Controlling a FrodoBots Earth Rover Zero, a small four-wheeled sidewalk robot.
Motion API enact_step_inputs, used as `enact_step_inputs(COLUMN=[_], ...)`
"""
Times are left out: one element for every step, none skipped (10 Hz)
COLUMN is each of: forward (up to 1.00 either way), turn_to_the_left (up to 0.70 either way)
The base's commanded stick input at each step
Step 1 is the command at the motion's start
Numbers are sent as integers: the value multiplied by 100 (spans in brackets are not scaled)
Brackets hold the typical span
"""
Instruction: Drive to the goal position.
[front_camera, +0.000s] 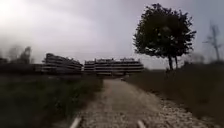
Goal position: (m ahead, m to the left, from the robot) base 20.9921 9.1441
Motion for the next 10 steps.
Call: enact_step_inputs(forward=[70,70,70,70,70,70,70,70,70,70], turn_to_the_left=[-1,0,0,0,0,0,0,0,0,0])
